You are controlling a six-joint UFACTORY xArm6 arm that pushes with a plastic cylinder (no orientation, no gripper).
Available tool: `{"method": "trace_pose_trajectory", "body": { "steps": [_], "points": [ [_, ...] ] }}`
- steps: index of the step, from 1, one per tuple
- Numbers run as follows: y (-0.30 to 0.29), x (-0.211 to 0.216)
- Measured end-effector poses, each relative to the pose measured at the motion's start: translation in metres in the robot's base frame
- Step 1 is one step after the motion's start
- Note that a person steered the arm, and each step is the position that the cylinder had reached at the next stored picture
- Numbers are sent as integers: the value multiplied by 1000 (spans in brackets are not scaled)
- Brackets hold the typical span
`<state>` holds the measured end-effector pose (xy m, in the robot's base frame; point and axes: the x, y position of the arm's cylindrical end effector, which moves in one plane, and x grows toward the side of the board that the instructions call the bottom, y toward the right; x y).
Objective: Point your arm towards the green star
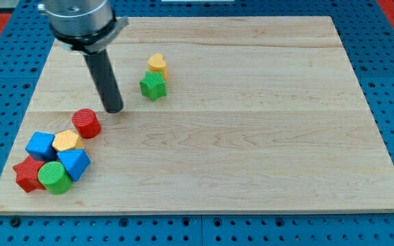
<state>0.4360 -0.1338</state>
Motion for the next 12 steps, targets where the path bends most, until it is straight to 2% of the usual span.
{"method": "trace_pose_trajectory", "body": {
  "steps": [1, 2, 4, 5, 6, 7, 8, 10, 12],
  "points": [
    [5, 6],
    [-26, 26],
    [-53, 29],
    [-33, 27],
    [57, 16],
    [105, 15],
    [111, -21],
    [98, -53],
    [48, -67]
  ]
}}
